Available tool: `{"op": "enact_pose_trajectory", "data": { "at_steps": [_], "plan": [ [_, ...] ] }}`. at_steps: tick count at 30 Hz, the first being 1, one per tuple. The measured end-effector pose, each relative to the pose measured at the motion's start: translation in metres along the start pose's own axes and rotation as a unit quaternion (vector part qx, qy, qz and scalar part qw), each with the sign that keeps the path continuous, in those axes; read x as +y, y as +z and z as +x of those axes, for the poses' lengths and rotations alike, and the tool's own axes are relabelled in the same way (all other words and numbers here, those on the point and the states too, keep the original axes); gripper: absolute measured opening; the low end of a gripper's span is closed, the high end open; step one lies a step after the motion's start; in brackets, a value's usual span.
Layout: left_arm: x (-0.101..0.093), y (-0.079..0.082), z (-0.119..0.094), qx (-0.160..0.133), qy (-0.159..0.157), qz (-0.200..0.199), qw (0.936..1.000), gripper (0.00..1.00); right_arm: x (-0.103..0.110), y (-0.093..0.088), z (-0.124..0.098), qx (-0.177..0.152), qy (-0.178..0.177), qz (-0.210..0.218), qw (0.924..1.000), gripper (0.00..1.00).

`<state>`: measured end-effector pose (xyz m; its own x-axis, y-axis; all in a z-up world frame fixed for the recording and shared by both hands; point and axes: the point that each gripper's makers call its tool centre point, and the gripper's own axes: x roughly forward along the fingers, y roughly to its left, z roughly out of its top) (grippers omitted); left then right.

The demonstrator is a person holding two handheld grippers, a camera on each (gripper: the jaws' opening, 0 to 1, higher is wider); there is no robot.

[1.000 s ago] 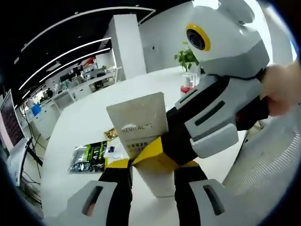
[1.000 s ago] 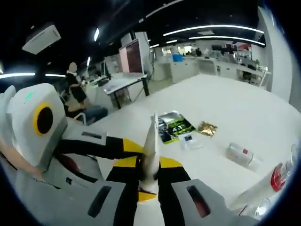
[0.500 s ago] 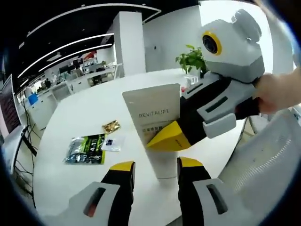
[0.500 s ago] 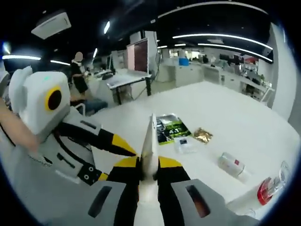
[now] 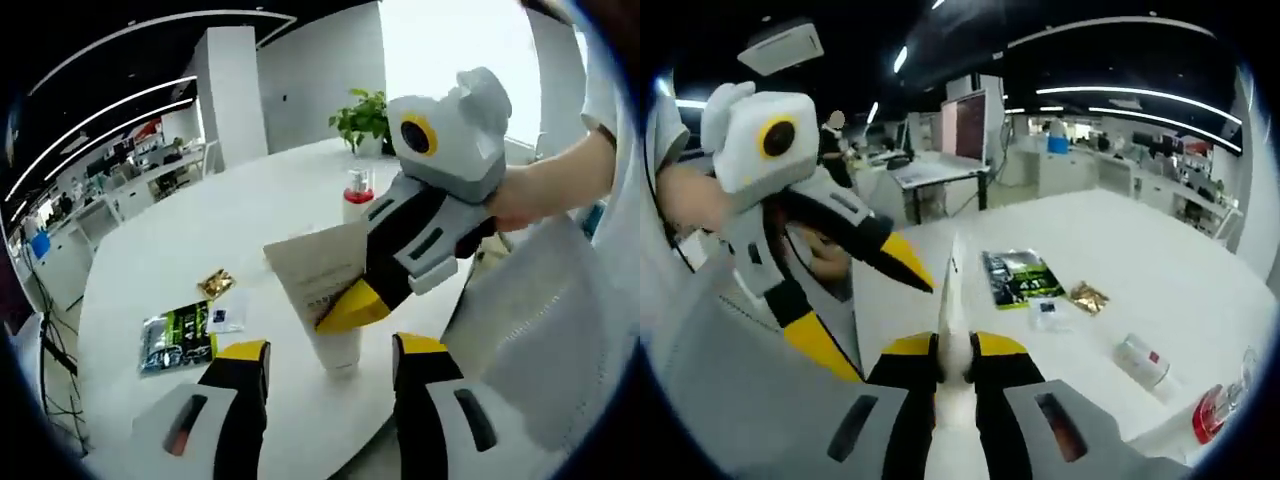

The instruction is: Arrange the skincare products in the storage area until every visible bottle or jar stands upright without overlapping.

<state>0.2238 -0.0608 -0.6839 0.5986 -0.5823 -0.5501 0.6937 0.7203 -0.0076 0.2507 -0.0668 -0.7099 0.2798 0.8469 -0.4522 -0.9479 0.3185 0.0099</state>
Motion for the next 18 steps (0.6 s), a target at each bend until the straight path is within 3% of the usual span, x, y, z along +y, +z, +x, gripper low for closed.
{"op": "enact_pose_trajectory", "data": {
  "at_steps": [1,3,5,7,10,14,15,18],
  "plan": [
    [-0.002,0.009,-0.003,-0.002,-0.024,0.002,0.9997,0.52,0.004,-0.001,-0.001,-0.003,0.007,-0.003,1.0,0.13],
    [0.0,0.024,-0.008,0.005,-0.034,0.051,0.9981,0.5,0.005,-0.001,-0.002,-0.007,0.004,-0.006,0.9999,0.13],
    [-0.002,0.035,-0.011,0.026,-0.046,0.117,0.9917,0.49,0.006,0.0,-0.001,-0.01,0.01,-0.009,0.9999,0.13],
    [-0.005,0.046,-0.011,0.043,-0.06,0.179,0.9811,0.49,0.007,0.0,-0.001,-0.012,0.012,-0.016,0.9997,0.13],
    [-0.013,0.054,-0.008,0.064,-0.086,0.252,0.9616,0.46,0.01,0.0,-0.001,-0.017,0.019,-0.022,0.9994,0.14],
    [-0.022,0.047,-0.002,0.119,-0.139,0.356,0.9163,0.4,0.016,0.0,0.0,-0.012,0.019,-0.025,0.9994,0.14],
    [-0.023,0.045,0.002,0.129,-0.146,0.366,0.9102,0.36,0.017,-0.001,0.0,-0.012,0.02,-0.027,0.9994,0.14],
    [-0.027,0.041,0.009,0.139,-0.169,0.37,0.9029,0.27,0.021,-0.001,0.001,-0.016,0.023,-0.035,0.999,0.14]
  ]
}}
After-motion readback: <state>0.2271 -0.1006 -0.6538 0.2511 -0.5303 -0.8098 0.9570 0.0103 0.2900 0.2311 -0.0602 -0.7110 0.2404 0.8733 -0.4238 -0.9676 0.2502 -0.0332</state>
